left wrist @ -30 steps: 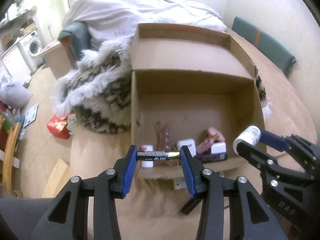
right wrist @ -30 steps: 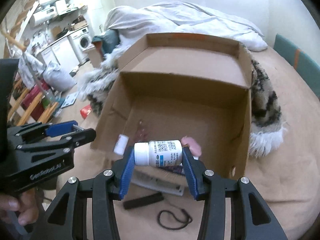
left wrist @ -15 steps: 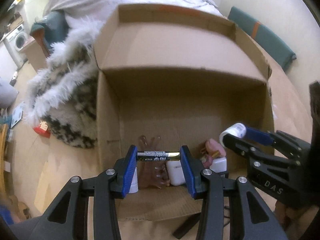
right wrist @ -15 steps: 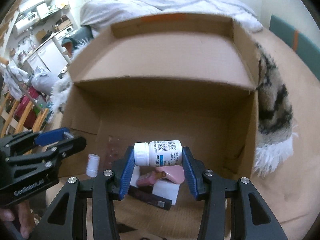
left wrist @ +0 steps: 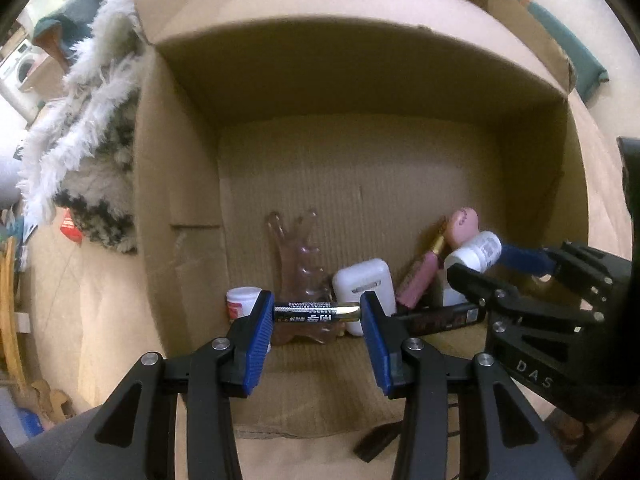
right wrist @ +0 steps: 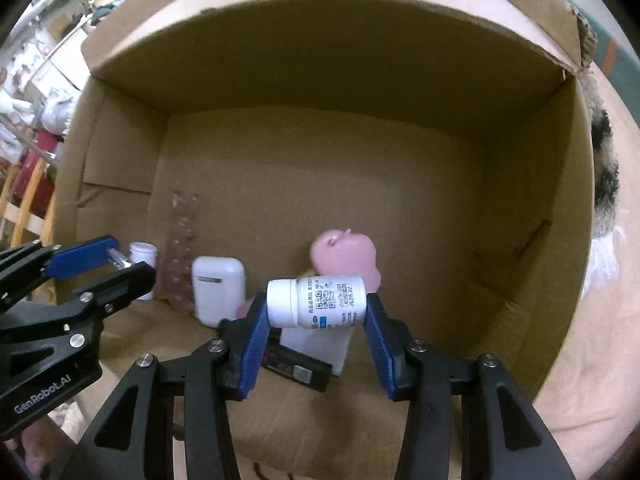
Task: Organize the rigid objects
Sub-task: 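Carry the battery and pill bottle into the box and open both grippers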
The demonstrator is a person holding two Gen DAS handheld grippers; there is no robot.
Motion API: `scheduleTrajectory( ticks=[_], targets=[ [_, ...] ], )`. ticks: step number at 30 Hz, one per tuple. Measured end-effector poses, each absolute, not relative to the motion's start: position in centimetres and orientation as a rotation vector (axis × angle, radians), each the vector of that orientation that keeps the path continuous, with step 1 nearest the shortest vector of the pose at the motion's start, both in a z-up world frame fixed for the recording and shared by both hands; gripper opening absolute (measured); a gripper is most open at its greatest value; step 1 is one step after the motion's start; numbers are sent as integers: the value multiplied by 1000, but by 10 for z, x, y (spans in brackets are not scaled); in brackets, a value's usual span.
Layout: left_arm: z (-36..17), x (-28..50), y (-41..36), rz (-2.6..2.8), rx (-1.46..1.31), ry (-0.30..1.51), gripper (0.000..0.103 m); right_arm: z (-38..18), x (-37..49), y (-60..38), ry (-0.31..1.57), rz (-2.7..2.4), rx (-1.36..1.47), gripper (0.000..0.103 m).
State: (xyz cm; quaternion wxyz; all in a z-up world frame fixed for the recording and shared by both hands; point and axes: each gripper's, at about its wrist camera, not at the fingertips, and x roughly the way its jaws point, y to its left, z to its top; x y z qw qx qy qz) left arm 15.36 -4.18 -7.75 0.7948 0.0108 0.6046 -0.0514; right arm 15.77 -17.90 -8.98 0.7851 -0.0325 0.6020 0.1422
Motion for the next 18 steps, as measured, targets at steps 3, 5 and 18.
scheduleTrajectory(
  ticks=[3,5,18],
  targets=[
    [-81,154,-47,-113,40,1306,40,-91,157,-177,1302,302,-75,49],
    [-83,155,-50,-109,51,1306,40,-91,157,-174,1299,300,-77,49],
    [-94,160,-66,-78,106,1310,59,-84,155,-159,1278,273,-125,65]
  ],
)
